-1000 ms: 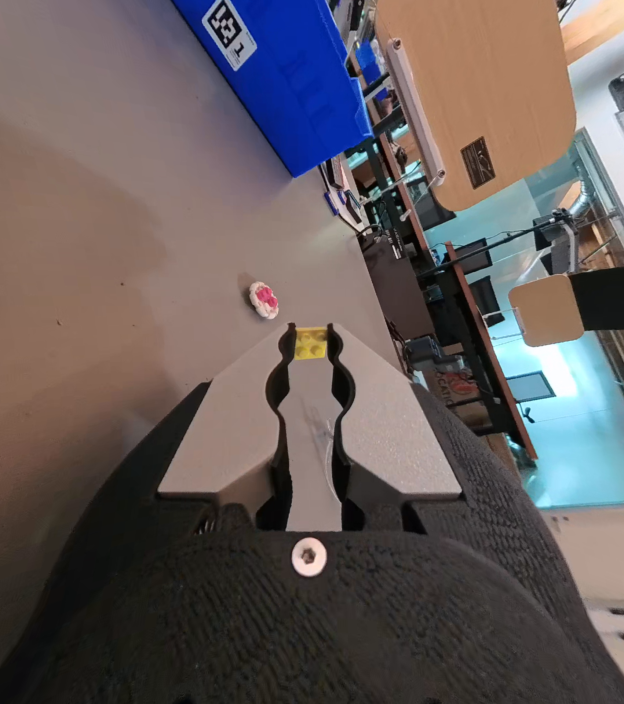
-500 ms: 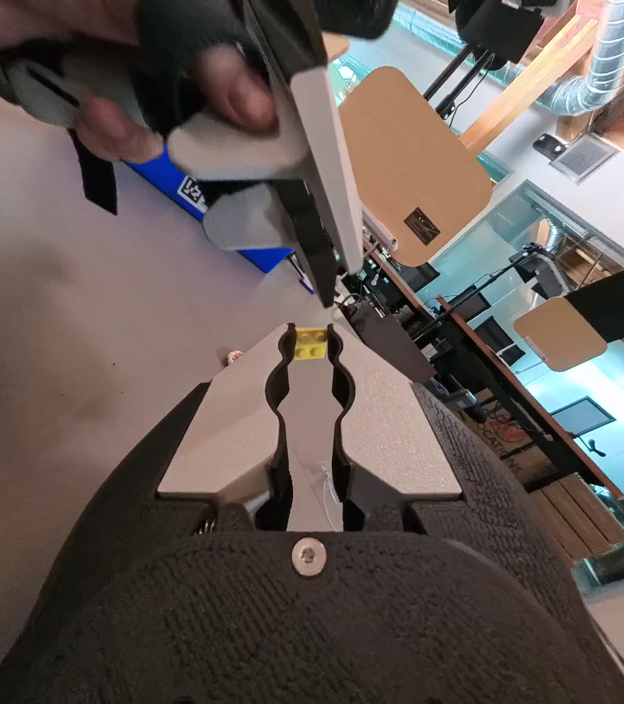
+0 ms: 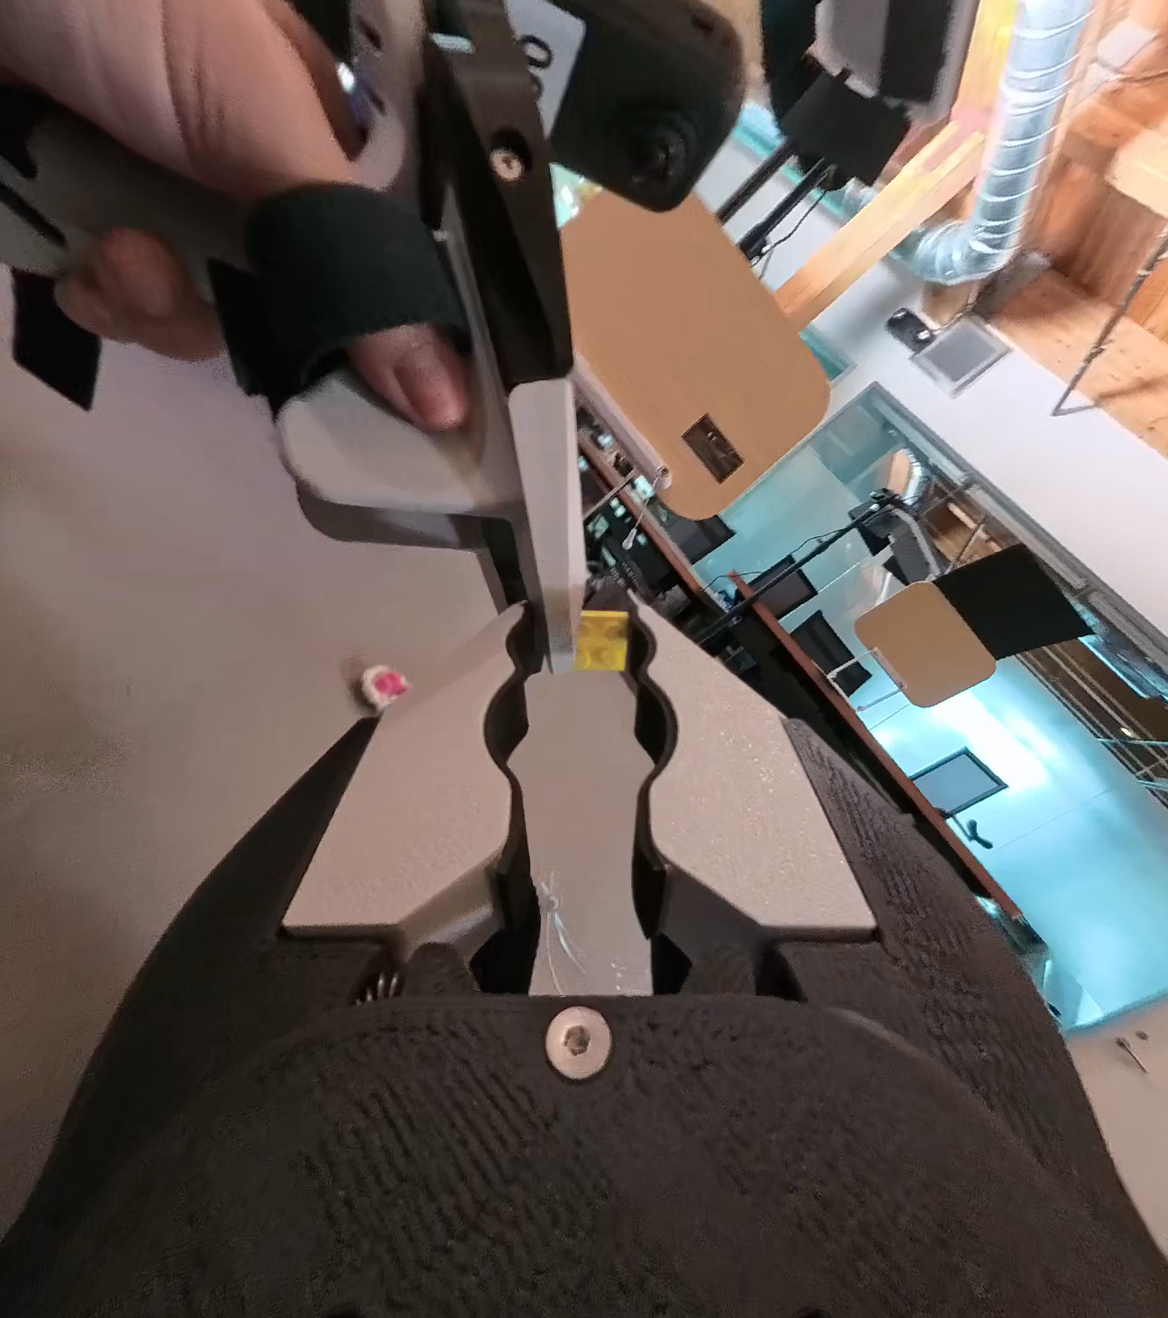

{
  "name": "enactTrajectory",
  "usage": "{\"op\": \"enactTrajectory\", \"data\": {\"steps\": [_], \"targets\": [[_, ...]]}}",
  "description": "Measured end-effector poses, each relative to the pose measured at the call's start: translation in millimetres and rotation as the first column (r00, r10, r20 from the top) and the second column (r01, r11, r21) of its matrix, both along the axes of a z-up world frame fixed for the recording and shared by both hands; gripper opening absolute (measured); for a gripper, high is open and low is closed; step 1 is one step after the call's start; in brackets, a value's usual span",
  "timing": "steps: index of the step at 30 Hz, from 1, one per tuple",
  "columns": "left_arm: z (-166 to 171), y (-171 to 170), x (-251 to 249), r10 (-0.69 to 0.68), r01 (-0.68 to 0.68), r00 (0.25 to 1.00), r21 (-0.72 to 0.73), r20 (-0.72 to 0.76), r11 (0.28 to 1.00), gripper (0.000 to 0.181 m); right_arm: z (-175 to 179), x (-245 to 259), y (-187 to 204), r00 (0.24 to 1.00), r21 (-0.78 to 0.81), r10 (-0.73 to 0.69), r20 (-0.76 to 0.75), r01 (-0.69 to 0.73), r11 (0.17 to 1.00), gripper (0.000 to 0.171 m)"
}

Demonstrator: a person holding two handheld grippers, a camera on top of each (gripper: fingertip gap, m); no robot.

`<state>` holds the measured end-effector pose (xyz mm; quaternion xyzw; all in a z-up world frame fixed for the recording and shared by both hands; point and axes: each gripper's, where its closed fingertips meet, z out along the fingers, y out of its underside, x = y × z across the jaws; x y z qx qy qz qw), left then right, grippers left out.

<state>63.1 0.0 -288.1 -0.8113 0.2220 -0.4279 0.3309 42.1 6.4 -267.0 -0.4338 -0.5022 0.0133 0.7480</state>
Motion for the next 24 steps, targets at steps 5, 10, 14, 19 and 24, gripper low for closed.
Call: {"op": "enactTrajectory", "data": {"steps": [5, 10, 14, 19, 24], "targets": [[36, 25, -54, 0.137, -0.129, 0.99, 0.182, -0.032, 0.975, 0.0, 1, 7, 5, 0.999, -0.033, -0.021, -0.027, 0.02, 0.999, 0.026], [85, 73, -196, 0.51, -0.45, 0.854, 0.346, -0.101, 0.823, 0.0, 1, 14, 15, 0.995, -0.156, -0.017, -0.1, 0.002, 0.988, 0.023], [103, 81, -240, 0.542, -0.523, 0.84, 0.249, -0.012, 0.815, 0.0, 1, 22, 23, 0.99, -0.191, -0.061, -0.127, 0.035, 0.981, 0.022], [72, 56, -136, 0.238, -0.226, 0.971, 0.207, -0.033, 0.952, 0.019, 14, 48, 37, 0.961, -0.233, -0.125, -0.246, 0.067, 0.97, 0.022], [-24, 49, -39, -0.03, 0.058, 0.963, 0.096, -0.267, 0.994, 0.043, 13, 66, 48, 0.939, -0.286, -0.177, -0.294, 0.09, 0.954, 0.02]]}}
